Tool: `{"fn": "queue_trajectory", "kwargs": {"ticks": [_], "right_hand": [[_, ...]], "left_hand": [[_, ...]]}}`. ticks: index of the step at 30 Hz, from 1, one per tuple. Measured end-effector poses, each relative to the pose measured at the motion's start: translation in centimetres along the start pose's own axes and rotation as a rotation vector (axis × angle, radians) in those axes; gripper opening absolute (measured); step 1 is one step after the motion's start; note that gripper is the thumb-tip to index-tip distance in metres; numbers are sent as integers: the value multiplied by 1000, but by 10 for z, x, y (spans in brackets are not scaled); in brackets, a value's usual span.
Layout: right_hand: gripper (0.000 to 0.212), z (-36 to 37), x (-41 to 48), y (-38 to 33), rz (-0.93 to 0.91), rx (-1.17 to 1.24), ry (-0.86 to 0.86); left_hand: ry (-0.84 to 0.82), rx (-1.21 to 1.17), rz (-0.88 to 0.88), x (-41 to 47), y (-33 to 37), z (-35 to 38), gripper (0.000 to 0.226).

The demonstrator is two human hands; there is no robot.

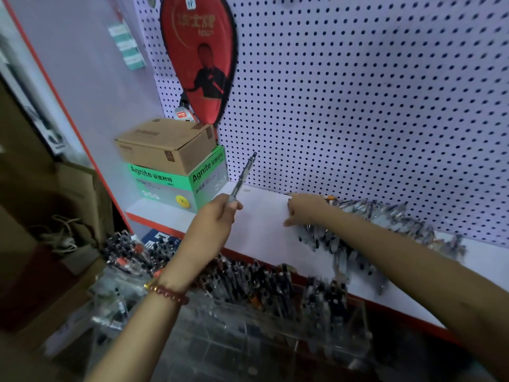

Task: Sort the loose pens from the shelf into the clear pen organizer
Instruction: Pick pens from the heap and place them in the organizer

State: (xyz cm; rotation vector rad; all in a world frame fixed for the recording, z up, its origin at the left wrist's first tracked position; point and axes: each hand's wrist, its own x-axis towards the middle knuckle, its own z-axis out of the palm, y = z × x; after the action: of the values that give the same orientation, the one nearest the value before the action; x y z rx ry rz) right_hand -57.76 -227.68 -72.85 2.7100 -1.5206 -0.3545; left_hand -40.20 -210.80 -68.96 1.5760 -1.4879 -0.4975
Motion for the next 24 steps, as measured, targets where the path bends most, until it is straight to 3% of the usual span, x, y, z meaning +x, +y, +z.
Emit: {"fn": "queue_trajectory", "kwargs": {"ticks": [6,11,13,18,21,24], "right_hand": [[33,9,2,-4,75,-114,69],[45,9,-4,-4,66,4,69],[44,0,-9,-6,77,157,134],[23,-58,-48,-15,7,839,334],[26,-92,-95,-37,-100,958,345],[16,-102,-136,-73,-210,1085,290]], "left_hand": [[6,-15,43,-8,1,-3,20],[-2,-22,27,-11,3,2,20],[3,-35,35,-13,5,2,21],[21,-164,29,-15,9,3,23],[45,-330,4,-24,19,4,24],[64,-431,48,-42,29,1,26]]}}
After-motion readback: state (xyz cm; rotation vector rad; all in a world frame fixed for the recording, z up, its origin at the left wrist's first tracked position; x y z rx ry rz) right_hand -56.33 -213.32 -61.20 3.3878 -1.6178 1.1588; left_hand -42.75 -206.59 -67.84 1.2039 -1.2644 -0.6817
